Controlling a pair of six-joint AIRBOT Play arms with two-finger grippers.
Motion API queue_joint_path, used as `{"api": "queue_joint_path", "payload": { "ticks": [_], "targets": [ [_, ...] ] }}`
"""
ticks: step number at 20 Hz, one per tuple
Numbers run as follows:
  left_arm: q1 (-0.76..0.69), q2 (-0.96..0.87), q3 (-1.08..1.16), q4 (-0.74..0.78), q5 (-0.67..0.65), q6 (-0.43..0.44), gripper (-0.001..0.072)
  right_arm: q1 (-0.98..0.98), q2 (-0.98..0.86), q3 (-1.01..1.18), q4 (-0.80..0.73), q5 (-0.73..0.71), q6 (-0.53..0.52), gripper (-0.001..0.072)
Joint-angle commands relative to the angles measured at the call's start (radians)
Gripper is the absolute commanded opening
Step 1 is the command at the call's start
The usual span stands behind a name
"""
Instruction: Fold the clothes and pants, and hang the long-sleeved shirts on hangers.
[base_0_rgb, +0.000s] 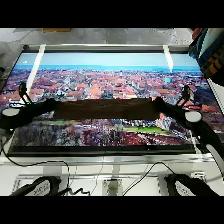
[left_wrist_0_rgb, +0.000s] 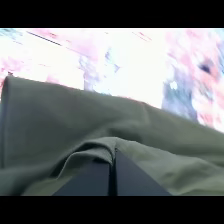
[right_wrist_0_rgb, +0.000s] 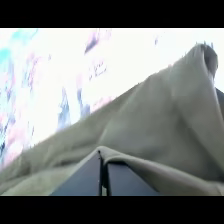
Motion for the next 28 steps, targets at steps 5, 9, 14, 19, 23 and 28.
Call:
{"api": "queue_joint_path", "payload": {
  "ticks": [5,9,14,19,23,28],
  "targets": [
    [-0.035,-0.193,0.003,-0.197,0.148,0.0,0.0086,0.016,-0.323,0.195,0.003,-0.128,0.015,0.0018],
    [-0.022,-0.199,0.014,-0.179,0.084,0.069,0.0697,0.016,-0.343,0.195,-0.037,-0.076,0.014,0.0688],
    [0.083,-0.167,0.057,-0.036,-0.036,0.055,0.069,-0.016,-0.335,0.195,-0.1,0.03,0.014,0.0684],
    [0.155,-0.174,0.06,0.294,-0.122,-0.153,0.069,-0.116,-0.335,0.195,-0.108,0.191,0.013,0.0683],
    [0.129,-0.214,0.06,0.285,-0.171,-0.15,0.069,-0.152,-0.335,0.195,-0.11,0.283,-0.001,0.0683],
    [0.047,-0.295,0.06,0.14,-0.126,-0.099,0.0689,-0.151,-0.335,0.195,-0.108,0.37,-0.054,0.0682]
  ]
}}
